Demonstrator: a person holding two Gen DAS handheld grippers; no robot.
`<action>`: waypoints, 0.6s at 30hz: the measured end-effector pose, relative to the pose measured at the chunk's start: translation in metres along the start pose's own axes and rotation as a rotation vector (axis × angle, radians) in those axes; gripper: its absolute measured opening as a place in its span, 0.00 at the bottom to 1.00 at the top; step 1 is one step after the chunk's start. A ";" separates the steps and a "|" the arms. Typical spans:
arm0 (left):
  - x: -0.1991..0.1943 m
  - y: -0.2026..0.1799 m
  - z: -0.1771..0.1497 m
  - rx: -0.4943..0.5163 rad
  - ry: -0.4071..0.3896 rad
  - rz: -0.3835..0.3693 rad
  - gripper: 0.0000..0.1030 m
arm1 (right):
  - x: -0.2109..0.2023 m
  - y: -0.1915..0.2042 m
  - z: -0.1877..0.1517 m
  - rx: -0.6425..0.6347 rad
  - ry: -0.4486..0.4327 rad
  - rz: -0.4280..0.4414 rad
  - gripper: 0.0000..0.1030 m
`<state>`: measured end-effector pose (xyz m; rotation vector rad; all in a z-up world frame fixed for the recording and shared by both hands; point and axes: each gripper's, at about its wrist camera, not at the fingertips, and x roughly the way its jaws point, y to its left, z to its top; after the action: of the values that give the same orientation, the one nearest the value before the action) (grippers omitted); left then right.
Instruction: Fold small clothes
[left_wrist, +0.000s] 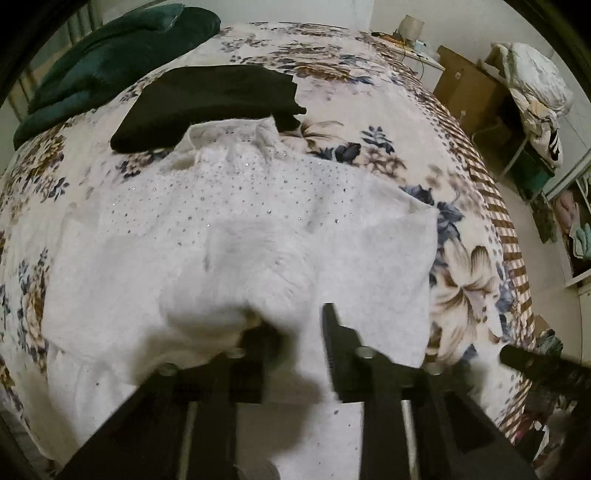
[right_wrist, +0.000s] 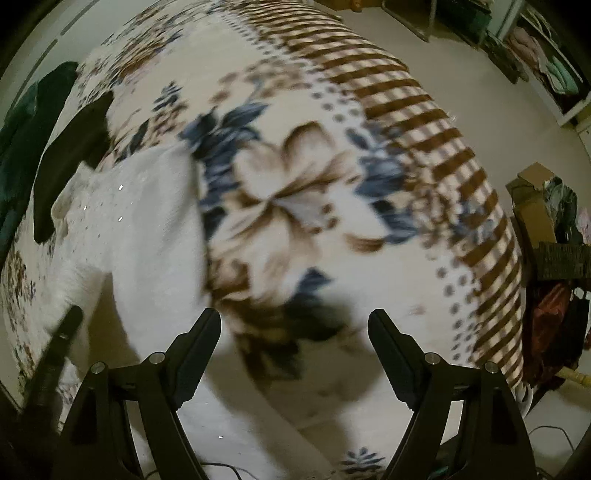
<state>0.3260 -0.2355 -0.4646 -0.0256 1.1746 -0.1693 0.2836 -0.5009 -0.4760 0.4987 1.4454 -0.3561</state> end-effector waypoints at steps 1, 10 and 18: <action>-0.007 0.008 -0.003 -0.015 -0.017 0.000 0.44 | -0.001 -0.003 0.003 0.003 0.004 0.018 0.81; -0.052 0.132 -0.028 -0.200 -0.051 0.239 0.86 | -0.008 0.055 0.030 -0.055 0.060 0.338 0.81; -0.039 0.221 -0.064 -0.345 0.044 0.502 0.86 | 0.026 0.213 0.023 -0.322 0.111 0.359 0.83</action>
<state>0.2785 -0.0068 -0.4772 -0.0295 1.2073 0.4781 0.4165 -0.3309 -0.4777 0.5085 1.4521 0.1912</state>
